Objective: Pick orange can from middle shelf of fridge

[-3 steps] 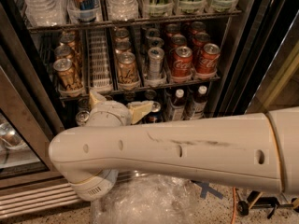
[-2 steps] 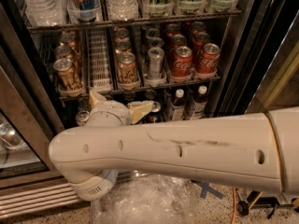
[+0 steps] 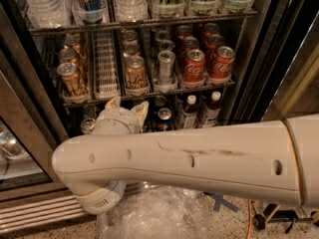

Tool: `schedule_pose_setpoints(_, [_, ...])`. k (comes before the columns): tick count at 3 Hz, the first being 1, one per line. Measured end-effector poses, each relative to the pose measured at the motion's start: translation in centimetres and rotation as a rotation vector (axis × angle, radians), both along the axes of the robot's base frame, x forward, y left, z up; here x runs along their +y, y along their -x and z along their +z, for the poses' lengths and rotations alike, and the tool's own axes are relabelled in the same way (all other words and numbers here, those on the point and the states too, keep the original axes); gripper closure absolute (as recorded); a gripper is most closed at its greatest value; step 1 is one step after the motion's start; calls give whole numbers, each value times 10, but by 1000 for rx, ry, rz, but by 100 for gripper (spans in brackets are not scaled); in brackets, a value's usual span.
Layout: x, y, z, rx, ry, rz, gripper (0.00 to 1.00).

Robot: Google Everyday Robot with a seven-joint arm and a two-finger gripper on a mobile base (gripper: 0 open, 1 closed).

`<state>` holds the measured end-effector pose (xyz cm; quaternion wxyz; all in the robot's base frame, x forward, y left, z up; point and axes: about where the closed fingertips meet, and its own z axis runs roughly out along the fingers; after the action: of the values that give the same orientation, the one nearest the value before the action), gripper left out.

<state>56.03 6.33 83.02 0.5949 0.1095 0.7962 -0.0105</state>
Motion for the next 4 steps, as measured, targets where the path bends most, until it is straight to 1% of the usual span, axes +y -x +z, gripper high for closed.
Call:
schedule_pose_setpoints(1, [0, 0, 0, 0, 0, 0, 39])
schedule_pose_setpoints(2, [0, 0, 0, 0, 0, 0, 22])
schedule_pose_setpoints(3, [0, 0, 0, 0, 0, 0, 24])
schedule_pose_setpoints(4, [0, 0, 0, 0, 0, 0, 4])
